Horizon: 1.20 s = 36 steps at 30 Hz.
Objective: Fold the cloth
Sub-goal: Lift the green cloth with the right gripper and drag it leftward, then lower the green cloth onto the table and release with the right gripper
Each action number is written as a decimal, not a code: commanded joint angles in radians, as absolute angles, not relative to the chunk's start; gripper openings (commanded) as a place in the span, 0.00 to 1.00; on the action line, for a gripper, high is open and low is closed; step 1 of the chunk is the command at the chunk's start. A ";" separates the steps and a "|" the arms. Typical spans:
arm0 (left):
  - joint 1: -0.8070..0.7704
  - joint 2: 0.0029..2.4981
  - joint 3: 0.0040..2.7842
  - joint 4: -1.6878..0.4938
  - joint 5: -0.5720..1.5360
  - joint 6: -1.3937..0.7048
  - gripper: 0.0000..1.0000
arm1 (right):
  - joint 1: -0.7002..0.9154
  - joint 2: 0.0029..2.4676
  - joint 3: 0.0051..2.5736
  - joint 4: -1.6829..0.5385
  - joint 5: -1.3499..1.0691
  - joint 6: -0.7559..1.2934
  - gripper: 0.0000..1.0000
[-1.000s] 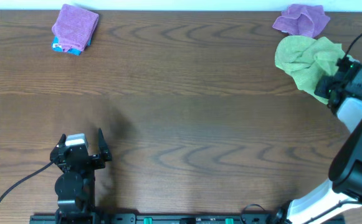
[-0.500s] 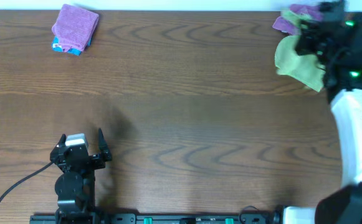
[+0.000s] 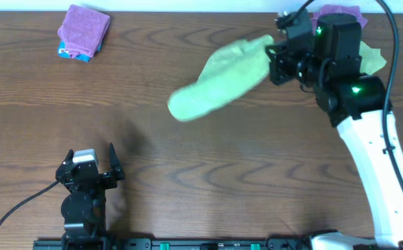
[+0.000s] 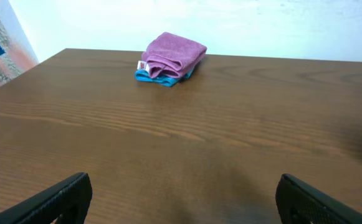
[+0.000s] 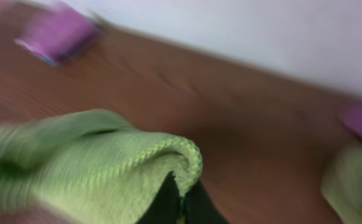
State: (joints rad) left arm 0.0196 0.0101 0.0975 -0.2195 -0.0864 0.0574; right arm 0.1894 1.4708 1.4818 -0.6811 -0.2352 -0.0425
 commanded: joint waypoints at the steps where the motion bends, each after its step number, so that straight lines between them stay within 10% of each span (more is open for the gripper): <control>1: 0.026 0.004 0.070 -0.228 -0.104 0.072 0.95 | 0.142 1.527 1.488 -0.747 -0.086 -0.049 0.64; 2: 0.026 0.004 0.070 -0.228 -0.104 0.072 0.95 | 0.133 1.542 1.488 -0.767 -0.091 -0.041 0.95; 3: 0.026 0.004 0.070 -0.228 -0.104 0.072 0.95 | 0.128 1.559 1.488 -0.784 -0.101 -0.038 0.99; 13: 0.026 0.004 0.070 -0.228 -0.104 0.072 0.95 | 0.133 1.698 1.488 -0.779 -0.195 -0.039 0.99; 22: 0.026 0.004 0.070 -0.228 -0.104 0.072 0.95 | 0.168 1.894 1.488 -0.853 -0.243 -0.132 0.71; 36: 0.026 0.004 0.070 -0.228 -0.104 0.072 0.95 | 0.229 2.027 1.488 -0.939 -0.081 -0.244 0.55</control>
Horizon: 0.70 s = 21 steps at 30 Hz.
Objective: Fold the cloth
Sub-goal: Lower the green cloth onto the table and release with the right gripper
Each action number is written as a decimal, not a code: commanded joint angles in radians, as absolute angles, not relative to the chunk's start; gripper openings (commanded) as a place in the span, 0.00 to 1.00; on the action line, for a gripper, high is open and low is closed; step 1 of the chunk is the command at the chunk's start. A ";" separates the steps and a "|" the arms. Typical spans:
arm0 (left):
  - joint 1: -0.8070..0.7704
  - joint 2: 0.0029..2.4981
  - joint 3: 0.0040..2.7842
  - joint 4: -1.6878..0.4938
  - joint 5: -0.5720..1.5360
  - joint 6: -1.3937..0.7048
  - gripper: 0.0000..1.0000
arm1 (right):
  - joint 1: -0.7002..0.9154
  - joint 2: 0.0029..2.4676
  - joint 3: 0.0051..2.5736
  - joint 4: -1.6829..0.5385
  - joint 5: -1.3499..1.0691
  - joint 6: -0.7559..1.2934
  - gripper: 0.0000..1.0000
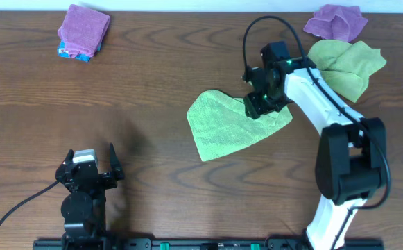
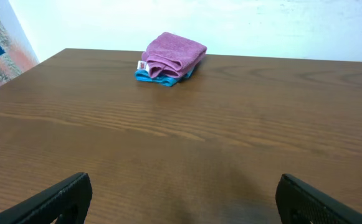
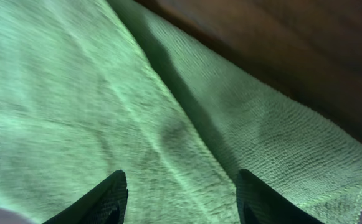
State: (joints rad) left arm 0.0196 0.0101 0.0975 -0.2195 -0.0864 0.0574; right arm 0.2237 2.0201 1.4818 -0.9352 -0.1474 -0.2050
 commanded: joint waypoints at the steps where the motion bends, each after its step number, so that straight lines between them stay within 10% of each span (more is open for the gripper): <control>1: 0.026 0.004 0.070 -0.228 -0.104 0.072 0.95 | 0.228 2.027 1.488 -0.940 -0.071 -0.257 0.56; 21: 0.026 0.004 0.070 -0.228 -0.104 0.072 0.95 | 0.228 2.032 1.431 -0.947 -0.045 -0.376 0.47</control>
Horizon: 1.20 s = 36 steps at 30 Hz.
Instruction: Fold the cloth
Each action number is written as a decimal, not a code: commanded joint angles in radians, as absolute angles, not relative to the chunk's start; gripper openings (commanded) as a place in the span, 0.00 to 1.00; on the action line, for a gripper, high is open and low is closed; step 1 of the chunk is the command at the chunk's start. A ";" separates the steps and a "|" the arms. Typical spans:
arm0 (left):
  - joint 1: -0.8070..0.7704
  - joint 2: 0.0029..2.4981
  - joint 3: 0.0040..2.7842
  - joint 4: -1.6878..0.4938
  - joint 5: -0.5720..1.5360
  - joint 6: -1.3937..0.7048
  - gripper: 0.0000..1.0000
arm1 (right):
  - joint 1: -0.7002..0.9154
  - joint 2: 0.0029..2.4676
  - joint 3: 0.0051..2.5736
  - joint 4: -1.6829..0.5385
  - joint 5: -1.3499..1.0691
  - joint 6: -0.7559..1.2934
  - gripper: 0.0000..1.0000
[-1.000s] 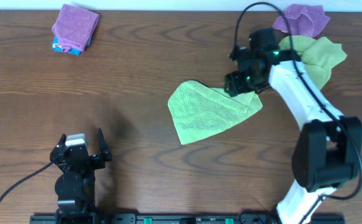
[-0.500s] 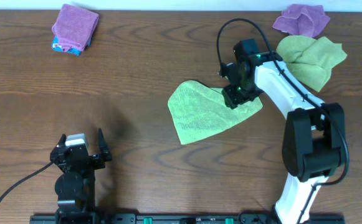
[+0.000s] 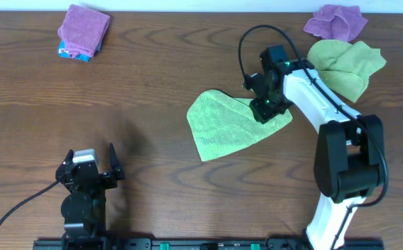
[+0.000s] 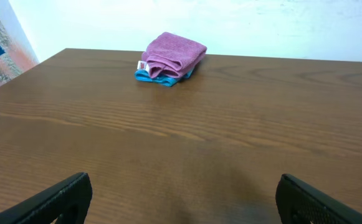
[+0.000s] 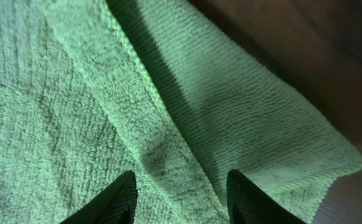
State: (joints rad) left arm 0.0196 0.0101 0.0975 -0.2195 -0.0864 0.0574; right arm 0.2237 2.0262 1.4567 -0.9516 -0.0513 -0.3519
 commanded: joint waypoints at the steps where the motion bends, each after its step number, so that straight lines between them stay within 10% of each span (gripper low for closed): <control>1: 0.026 0.004 0.070 -0.228 -0.104 0.072 0.95 | 0.228 2.032 1.420 -0.940 -0.045 -0.376 0.46; 10: 0.026 0.004 0.070 -0.228 -0.104 0.072 0.95 | 0.229 2.032 1.402 -0.905 -0.050 -0.349 0.02; 36: 0.026 0.004 0.070 -0.228 -0.104 0.072 0.95 | 0.020 2.097 1.543 -0.530 0.028 -0.003 0.02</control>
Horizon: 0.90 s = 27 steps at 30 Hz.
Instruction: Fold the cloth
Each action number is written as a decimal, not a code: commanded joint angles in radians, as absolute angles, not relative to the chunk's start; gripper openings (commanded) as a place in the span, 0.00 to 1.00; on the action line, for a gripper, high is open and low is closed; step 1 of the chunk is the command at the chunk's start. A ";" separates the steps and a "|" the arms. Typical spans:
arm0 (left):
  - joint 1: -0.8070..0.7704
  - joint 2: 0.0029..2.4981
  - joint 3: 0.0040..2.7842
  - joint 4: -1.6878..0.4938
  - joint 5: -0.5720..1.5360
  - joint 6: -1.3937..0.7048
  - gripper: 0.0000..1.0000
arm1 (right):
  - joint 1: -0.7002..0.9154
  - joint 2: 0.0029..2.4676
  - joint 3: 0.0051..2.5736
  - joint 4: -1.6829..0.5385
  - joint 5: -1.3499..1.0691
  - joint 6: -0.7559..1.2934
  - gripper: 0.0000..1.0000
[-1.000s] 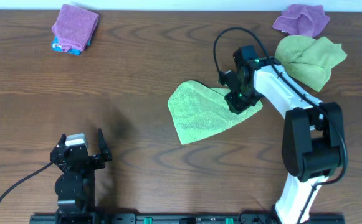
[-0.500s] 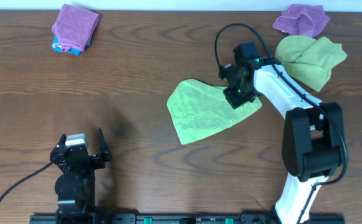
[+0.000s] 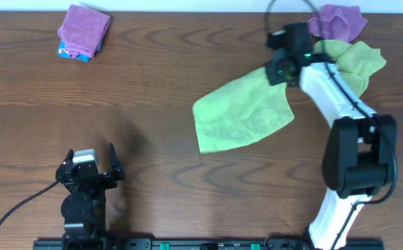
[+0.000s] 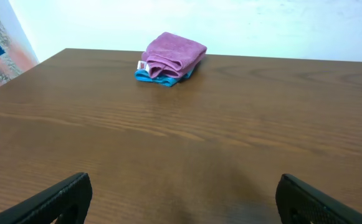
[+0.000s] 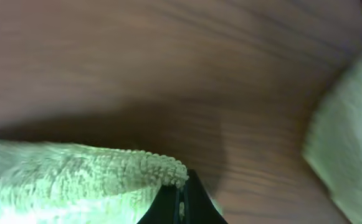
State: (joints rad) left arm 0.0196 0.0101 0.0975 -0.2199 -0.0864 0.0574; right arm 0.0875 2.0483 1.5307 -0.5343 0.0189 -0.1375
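Note:
A light green cloth (image 3: 243,114) is spread at the table's right centre, its upper right corner lifted off the wood. My right gripper (image 3: 279,69) is shut on that corner; the right wrist view shows the looped hem (image 5: 137,167) pinched between the dark fingers (image 5: 190,202). Near the front left edge my left gripper (image 3: 90,167) rests open, its fingertips (image 4: 62,196) wide apart over bare wood with nothing between them.
A folded purple cloth on a blue one (image 3: 83,31) lies at the back left. At the back right sit a crumpled purple cloth (image 3: 336,21) and another green cloth (image 3: 350,62), close behind my right arm (image 3: 340,104).
My right gripper was open, pressed down on the cloth's right part. Now it is shut on the cloth's upper right corner, raised and further back. The left arm has not moved.
First my right gripper held the green cloth hanging in the air at the back right. Then the cloth lay folded over on the table with the gripper open above it, and again a moment later. Now the gripper holds a corner, and the cloth is pulled wider.

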 commanded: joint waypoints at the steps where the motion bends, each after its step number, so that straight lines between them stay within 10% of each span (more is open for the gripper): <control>1: 0.026 0.004 0.070 -0.228 -0.104 0.072 0.95 | 0.000 2.108 1.543 -0.529 0.005 0.014 0.02; 2: 0.026 0.004 0.070 -0.228 -0.104 0.072 0.95 | -0.016 2.114 1.543 -0.529 -0.026 0.021 0.17; 3: 0.026 0.004 0.070 -0.228 -0.104 0.072 0.95 | -0.031 2.115 1.543 -0.530 -0.069 0.022 0.72; 4: 0.026 0.004 0.070 -0.228 -0.104 0.072 0.95 | -0.041 2.115 1.543 -0.525 -0.106 0.022 0.99; 27: 0.026 0.004 0.070 -0.228 -0.104 0.072 0.95 | 0.093 1.995 1.681 -1.014 -0.069 0.008 0.99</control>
